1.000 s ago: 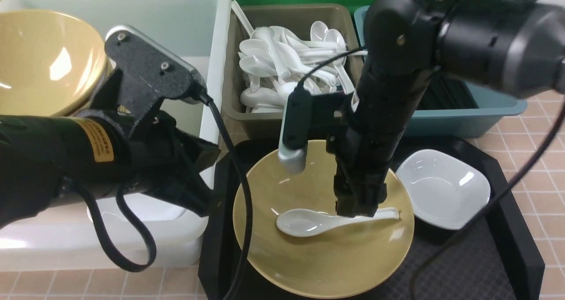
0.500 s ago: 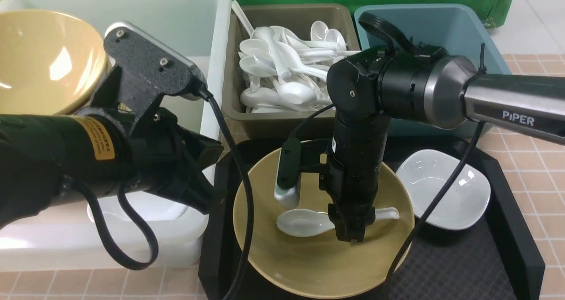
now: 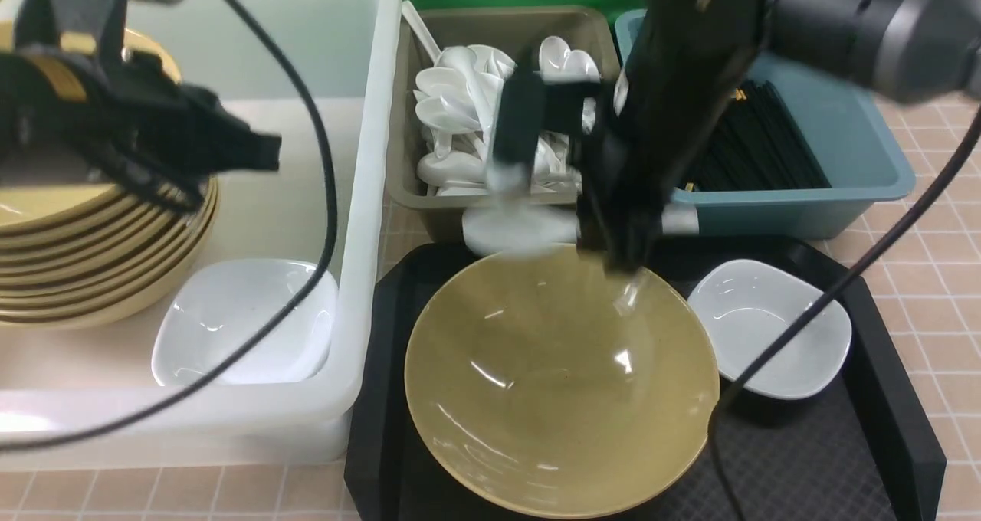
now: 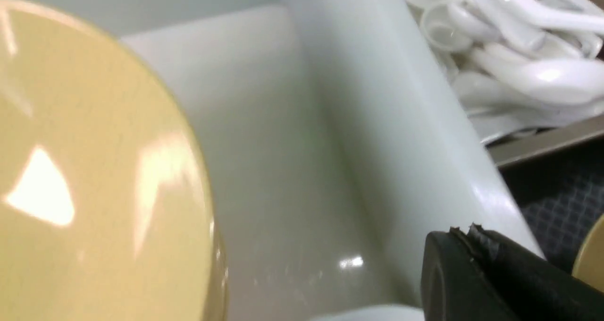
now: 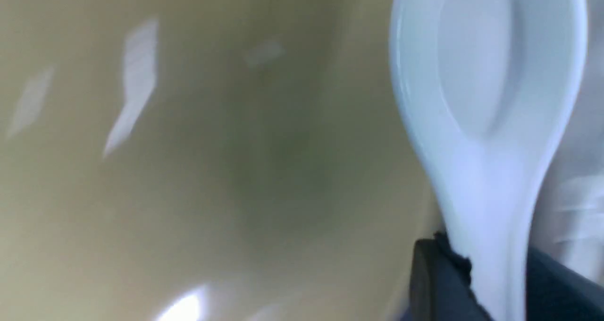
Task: On brown table put chopsticks spoon bowls plates into blue grey white boxes.
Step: 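Place the white spoon into the bin of spoons with the right gripper, then grasp the large bowl on the tray by its rim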
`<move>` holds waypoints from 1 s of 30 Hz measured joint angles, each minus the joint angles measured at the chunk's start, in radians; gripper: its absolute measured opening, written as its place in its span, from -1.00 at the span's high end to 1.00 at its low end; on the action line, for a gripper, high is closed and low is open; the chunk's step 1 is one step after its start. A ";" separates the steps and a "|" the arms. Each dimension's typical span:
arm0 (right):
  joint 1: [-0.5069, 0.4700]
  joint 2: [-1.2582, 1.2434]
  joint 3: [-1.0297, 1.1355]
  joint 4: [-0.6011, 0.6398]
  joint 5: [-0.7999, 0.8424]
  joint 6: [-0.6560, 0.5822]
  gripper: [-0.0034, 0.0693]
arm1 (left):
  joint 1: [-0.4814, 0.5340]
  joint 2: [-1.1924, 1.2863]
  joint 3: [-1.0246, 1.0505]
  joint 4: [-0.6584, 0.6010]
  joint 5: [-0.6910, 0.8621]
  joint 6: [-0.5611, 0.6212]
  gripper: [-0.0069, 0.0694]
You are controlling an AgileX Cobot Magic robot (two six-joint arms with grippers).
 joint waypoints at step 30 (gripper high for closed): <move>-0.096 0.021 -0.197 -0.001 -0.249 0.391 -0.37 | -0.033 0.350 -0.318 -0.522 0.403 0.563 0.81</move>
